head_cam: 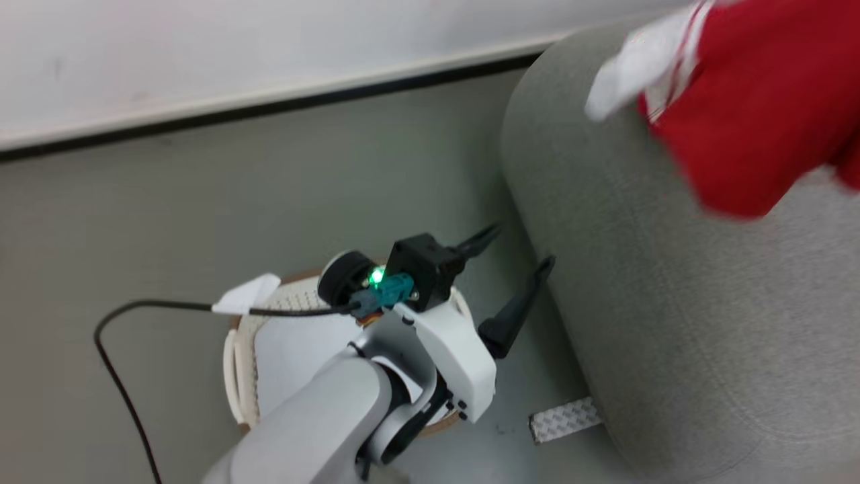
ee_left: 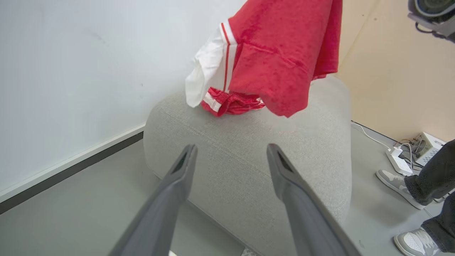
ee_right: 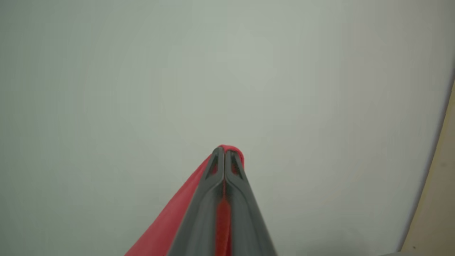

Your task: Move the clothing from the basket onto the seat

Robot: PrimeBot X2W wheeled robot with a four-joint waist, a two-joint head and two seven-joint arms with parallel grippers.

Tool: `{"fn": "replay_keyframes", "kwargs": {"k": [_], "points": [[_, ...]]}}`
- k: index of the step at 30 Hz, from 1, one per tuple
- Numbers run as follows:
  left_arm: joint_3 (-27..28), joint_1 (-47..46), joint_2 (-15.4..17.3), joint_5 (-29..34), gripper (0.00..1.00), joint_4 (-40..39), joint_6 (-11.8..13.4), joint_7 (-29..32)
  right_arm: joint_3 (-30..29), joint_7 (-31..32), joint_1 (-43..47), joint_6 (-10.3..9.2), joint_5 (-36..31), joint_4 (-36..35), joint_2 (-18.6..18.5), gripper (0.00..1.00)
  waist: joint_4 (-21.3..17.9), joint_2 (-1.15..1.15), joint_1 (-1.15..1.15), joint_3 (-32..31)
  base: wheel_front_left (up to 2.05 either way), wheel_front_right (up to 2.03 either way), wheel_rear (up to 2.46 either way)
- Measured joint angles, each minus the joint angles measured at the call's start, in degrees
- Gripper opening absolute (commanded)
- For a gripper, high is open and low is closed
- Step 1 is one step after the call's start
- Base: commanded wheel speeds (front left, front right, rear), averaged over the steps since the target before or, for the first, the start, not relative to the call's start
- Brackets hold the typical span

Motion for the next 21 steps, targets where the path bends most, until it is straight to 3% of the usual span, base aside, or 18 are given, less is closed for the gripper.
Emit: {"fn": "replay_keyframes", "kwargs": {"k": [6, 10, 15, 19, 20, 21], "points": [[0.12, -3.94, -0.31, 0.76, 1.0, -0.29, -0.47, 0.53, -9.27, 1.19, -13.83, -0.01, -5.14, 9.05, -4.37, 0.0, 3.29, -0.01, 0.0, 6.63, 0.0, 0.0, 0.0], [-0.02, -6.09, -0.37, 2.07, 1.0, -0.77, -0.66, 1.09, -14.38, 1.2, -17.59, 0.0, -9.81, 15.19, -5.99, 0.0, 5.35, 0.0, 0.0, 11.01, 0.0, 0.0, 0.0], [-0.15, -7.61, -0.6, 2.35, 1.0, -0.71, -0.89, 1.29, -21.01, 0.6, -16.53, -0.01, -13.96, 22.77, -5.21, 0.0, 7.35, 0.0, 0.01, 16.56, 0.0, 0.0, 0.0], [-0.03, -8.11, -0.6, 2.5, 1.0, 0.47, -0.98, 0.36, -24.43, 0.11, -12.5, 0.0, -16.85, 28.18, -2.19, 0.0, 8.49, -0.01, 0.01, 19.64, 0.0, 0.0, 0.0], [-0.07, -8.1, -0.6, 2.47, 1.0, 0.81, -1.1, 0.07, -24.91, 0.08, -11.57, 0.0, -17.27, 29.11, -1.57, 0.08, 8.75, 0.0, 0.01, 19.94, 0.0, 0.0, 0.0], [-0.07, -8.09, -0.56, 2.44, 1.0, 1.16, -1.21, -0.24, -25.42, 0.04, -10.82, 0.0, -17.74, 29.88, -1.19, 0.25, 8.9, 0.0, 0.01, 19.89, 0.0, 0.0, 0.0]]}}
